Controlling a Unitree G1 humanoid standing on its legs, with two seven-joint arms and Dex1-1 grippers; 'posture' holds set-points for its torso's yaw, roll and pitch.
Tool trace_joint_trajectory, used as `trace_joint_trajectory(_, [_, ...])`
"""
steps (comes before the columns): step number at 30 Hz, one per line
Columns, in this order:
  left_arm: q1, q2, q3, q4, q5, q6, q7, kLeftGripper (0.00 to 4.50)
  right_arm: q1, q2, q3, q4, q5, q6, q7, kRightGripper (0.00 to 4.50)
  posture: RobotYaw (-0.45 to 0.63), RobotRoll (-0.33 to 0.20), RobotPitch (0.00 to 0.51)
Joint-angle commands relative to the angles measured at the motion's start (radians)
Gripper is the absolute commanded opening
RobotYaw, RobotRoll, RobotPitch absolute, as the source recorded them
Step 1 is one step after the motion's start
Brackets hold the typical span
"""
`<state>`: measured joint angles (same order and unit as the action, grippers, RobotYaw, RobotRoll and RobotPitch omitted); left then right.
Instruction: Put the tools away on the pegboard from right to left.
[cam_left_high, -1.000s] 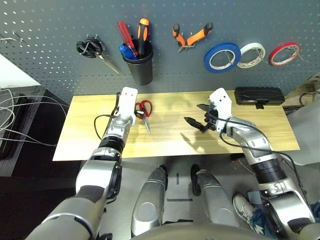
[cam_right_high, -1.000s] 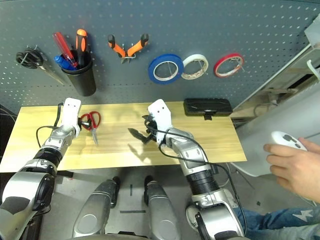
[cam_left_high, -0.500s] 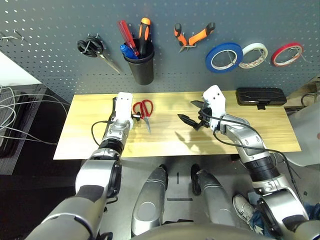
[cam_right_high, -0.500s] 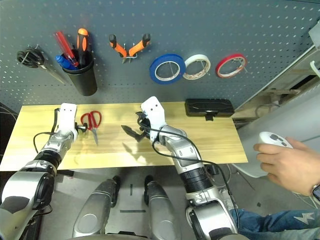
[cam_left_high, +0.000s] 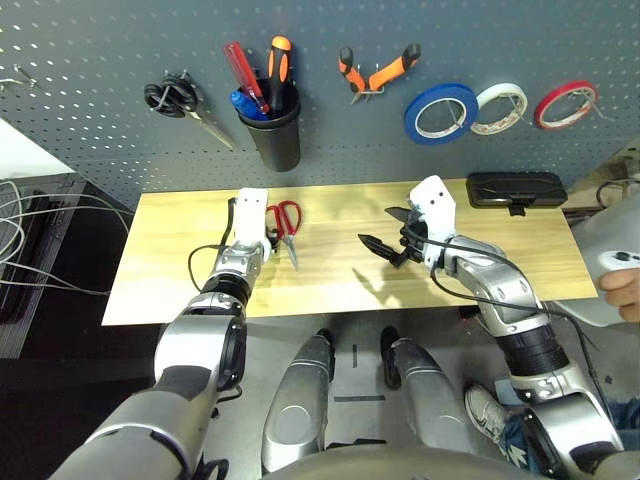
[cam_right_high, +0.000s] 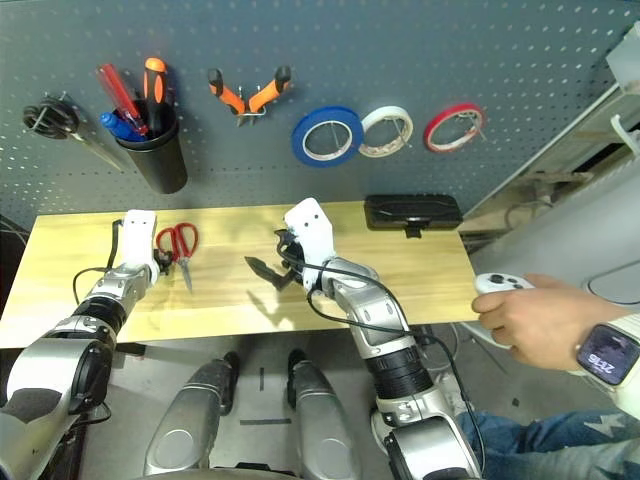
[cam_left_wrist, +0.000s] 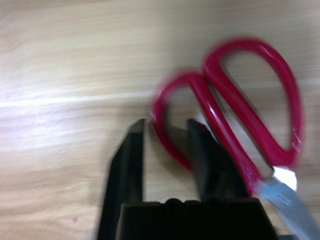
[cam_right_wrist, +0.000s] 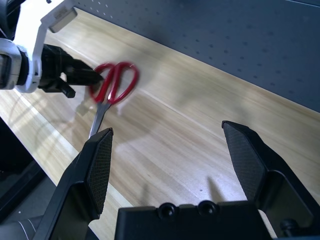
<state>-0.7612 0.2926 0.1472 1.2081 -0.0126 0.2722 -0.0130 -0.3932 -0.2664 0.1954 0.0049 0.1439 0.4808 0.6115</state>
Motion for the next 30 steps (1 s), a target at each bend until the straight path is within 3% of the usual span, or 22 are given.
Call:
trace_joint_trajectory(1, [0.065,0.003,0.017,0.065,-0.016,0.116,-0.019,0.47,0.012,-0.002,0.001,-0.007,0.005,0.014,0.000,4.50,0.03,0.000,0.340])
trace_joint_trajectory(2, [0.072,0.005,0.020,0.066,-0.020,0.141,-0.031,0.11,0.011,-0.002,0.002,-0.006,0.005,0.014,0.000,4.50,0.03,0.000,0.341])
trace_joint_trajectory(3, [0.078,0.006,0.023,0.067,-0.024,0.163,-0.041,0.02,0.010,-0.003,0.002,-0.005,0.005,0.013,0.000,4.50,0.03,0.000,0.341])
trace_joint_trajectory(8, [0.107,0.009,0.013,0.055,-0.025,0.238,-0.101,0.02,0.003,-0.008,-0.001,0.003,0.004,0.006,0.004,4.50,0.03,0.000,0.339])
trace_joint_trajectory(15, [0.142,-0.007,-0.019,-0.056,0.010,0.063,-0.105,0.02,-0.018,0.012,-0.018,-0.009,0.024,-0.042,0.011,4.50,0.05,0.000,0.318])
trace_joint_trajectory(21, [0.313,-0.031,-0.053,-0.375,0.024,-0.093,-0.103,0.02,-0.040,0.027,-0.018,0.016,0.026,-0.091,0.024,4.50,0.08,0.000,0.293])
trace_joint_trajectory(30, [0.582,-0.010,-0.054,-0.893,0.048,-0.123,-0.080,0.02,-0.059,0.042,0.007,0.067,0.027,-0.131,0.082,4.50,0.12,0.000,0.274])
